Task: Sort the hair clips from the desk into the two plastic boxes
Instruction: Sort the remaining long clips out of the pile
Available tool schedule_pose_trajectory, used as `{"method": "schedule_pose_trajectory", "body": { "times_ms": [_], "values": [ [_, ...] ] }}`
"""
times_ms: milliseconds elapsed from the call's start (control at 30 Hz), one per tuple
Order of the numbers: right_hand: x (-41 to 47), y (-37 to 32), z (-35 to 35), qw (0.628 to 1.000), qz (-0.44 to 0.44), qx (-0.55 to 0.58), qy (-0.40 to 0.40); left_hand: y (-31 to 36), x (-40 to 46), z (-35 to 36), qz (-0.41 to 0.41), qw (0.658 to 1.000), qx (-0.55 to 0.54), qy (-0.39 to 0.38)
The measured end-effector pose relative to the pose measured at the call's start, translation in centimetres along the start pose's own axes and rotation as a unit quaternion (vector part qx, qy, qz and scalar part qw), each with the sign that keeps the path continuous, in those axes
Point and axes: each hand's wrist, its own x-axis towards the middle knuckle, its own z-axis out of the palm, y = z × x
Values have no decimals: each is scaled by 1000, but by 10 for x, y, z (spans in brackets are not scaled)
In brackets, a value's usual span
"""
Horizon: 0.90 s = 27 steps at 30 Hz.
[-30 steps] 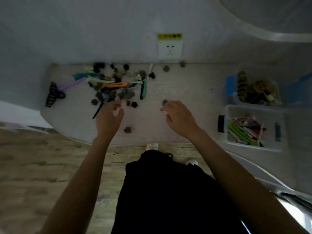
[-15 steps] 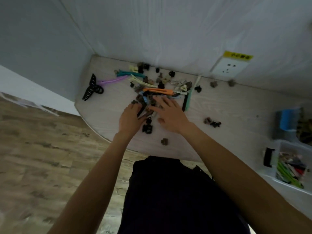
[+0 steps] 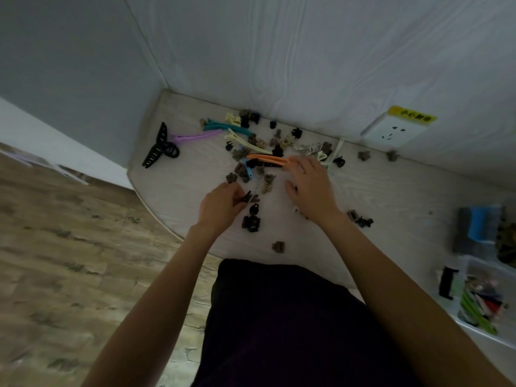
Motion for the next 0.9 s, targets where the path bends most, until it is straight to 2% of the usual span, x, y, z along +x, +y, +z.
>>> {"method": "schedule_pose_trajectory", "body": {
  "times_ms": [200, 433, 667, 800, 900],
  "values": [
    [41, -10, 9, 997, 6, -32, -63, 5, -10, -6, -1, 999, 25, 24],
    [20, 6, 10, 992, 60, 5, -114, 8, -23, -5, -74, 993, -55, 71],
    [2, 14, -8, 976, 148, 162, -10, 18, -19, -9, -23, 989, -32, 145],
    [8, 13, -9, 967, 152, 203, 10, 20, 7, -4, -32, 994, 85, 61],
    [18, 8, -6, 982, 111, 147, -33, 19, 16, 0, -46, 990, 131, 27]
  ]
}}
